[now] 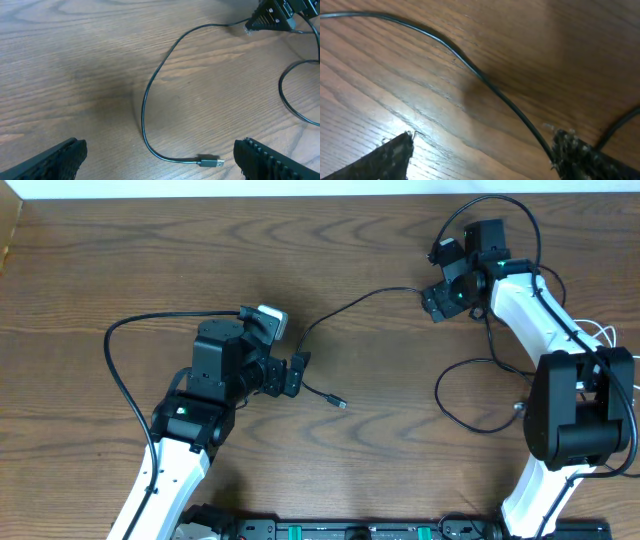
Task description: Untangle cables
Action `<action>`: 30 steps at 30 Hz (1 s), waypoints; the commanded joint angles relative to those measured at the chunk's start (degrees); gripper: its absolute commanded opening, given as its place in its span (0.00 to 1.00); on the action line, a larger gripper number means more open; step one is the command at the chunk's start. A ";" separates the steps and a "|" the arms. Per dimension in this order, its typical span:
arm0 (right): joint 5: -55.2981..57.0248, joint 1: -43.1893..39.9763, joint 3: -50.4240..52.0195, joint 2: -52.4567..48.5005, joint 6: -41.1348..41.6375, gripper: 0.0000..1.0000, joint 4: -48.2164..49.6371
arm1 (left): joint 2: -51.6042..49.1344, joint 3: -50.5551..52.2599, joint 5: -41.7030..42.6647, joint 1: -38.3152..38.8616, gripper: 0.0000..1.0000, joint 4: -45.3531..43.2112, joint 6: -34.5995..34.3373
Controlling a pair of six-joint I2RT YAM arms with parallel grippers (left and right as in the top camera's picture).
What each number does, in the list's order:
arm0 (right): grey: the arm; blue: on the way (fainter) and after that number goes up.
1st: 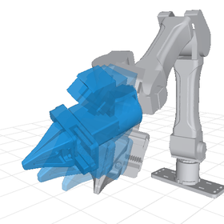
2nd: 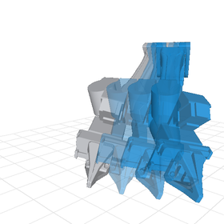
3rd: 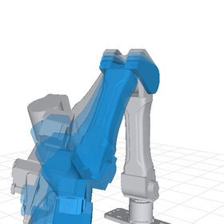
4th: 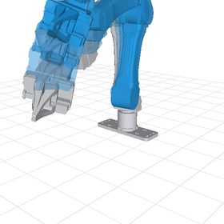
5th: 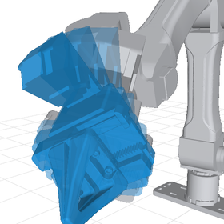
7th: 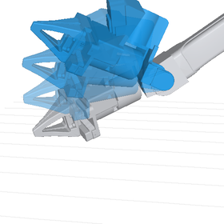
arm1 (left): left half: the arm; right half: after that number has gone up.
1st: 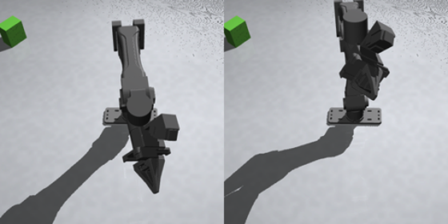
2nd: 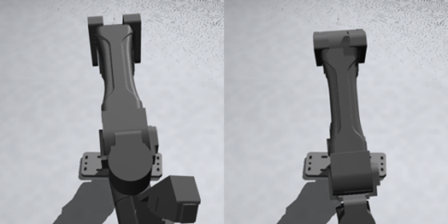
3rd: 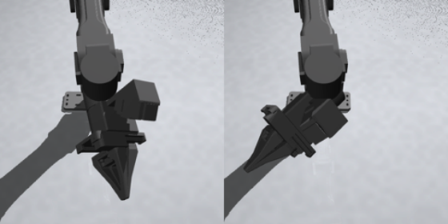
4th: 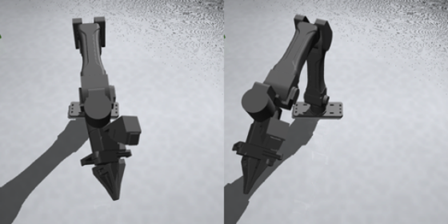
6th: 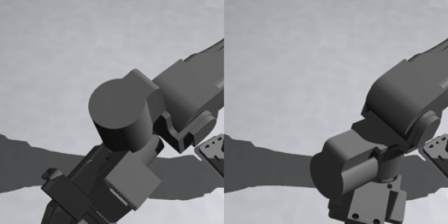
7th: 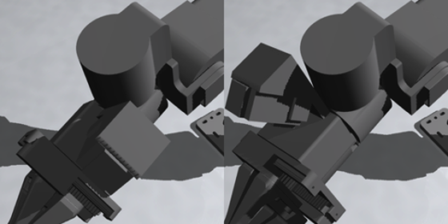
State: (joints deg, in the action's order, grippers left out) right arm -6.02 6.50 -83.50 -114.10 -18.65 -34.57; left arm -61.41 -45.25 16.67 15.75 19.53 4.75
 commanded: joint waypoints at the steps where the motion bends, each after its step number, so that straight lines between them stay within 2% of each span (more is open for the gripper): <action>1: 8.79 -0.11 0.33 -0.39 -0.22 0.83 -0.48 | -0.33 -0.20 0.83 -0.20 0.99 0.13 0.74; 7: 16.22 -0.44 0.33 -0.39 0.20 0.86 -2.45 | -0.33 -0.20 0.83 -0.20 0.99 0.13 0.74; 11: 16.44 -0.92 0.33 -0.39 1.27 0.89 -2.51 | -0.33 -0.17 0.83 -0.20 0.99 0.13 0.74; 24: 14.14 -1.60 4.74 -0.39 8.59 0.88 -7.87 | -0.35 -0.07 0.83 -0.20 0.99 0.13 0.74; 27: 12.72 -1.57 7.48 -0.39 9.01 0.76 -6.78 | -0.35 -0.07 0.83 -0.20 0.99 0.13 0.74; 28: 12.66 -1.57 8.09 -0.39 9.05 0.68 -6.54 | -0.35 -0.07 0.83 -0.20 0.99 0.13 0.74; 30: 12.70 -1.53 8.63 -0.39 9.64 0.38 -6.27 | -0.35 -0.07 0.83 -0.20 0.99 0.13 0.74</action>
State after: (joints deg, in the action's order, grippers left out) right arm 7.44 5.06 -75.61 -114.15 -10.81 -41.28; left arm -61.41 -45.23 16.64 15.75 19.53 4.75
